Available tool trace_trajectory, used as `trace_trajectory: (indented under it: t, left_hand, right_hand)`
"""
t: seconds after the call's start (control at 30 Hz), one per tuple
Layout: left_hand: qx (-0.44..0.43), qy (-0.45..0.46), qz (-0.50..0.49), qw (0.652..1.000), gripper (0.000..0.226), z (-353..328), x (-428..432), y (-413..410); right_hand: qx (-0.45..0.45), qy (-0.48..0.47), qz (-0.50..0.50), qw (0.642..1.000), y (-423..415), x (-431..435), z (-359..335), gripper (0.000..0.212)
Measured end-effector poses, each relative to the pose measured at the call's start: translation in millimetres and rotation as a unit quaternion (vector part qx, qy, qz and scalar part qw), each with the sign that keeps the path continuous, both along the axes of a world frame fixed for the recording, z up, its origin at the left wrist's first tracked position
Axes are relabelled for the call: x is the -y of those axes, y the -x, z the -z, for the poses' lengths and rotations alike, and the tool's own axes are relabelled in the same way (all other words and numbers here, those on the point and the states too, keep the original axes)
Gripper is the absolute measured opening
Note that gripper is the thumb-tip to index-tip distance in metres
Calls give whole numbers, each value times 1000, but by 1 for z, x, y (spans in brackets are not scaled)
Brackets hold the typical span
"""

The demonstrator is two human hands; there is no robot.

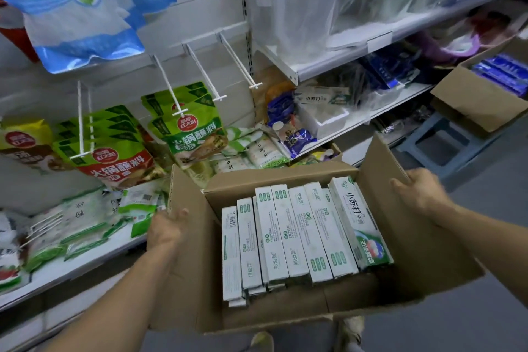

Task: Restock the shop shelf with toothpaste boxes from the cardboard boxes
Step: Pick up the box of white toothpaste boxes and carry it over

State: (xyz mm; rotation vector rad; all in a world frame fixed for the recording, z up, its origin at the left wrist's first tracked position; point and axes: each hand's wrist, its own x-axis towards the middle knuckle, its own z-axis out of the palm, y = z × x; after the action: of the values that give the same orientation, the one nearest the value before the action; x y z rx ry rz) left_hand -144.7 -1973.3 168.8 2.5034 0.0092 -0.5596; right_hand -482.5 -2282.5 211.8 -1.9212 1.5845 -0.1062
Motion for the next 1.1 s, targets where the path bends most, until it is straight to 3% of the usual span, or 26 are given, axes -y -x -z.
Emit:
trace_trajectory:
  t: [0.13, 0.57, 1.1]
  left_hand:
    - [3, 16, -71, 997, 44, 7, 16, 26]
    - [47, 0, -147, 988, 42, 9, 70, 76]
    - [73, -21, -198, 977, 38, 8, 75, 106]
  right_hand:
    - [-7, 16, -49, 999, -10, 54, 13, 21]
    - [36, -2, -124, 992, -22, 149, 52, 31]
    - [74, -2, -180, 981, -43, 183, 52, 31]
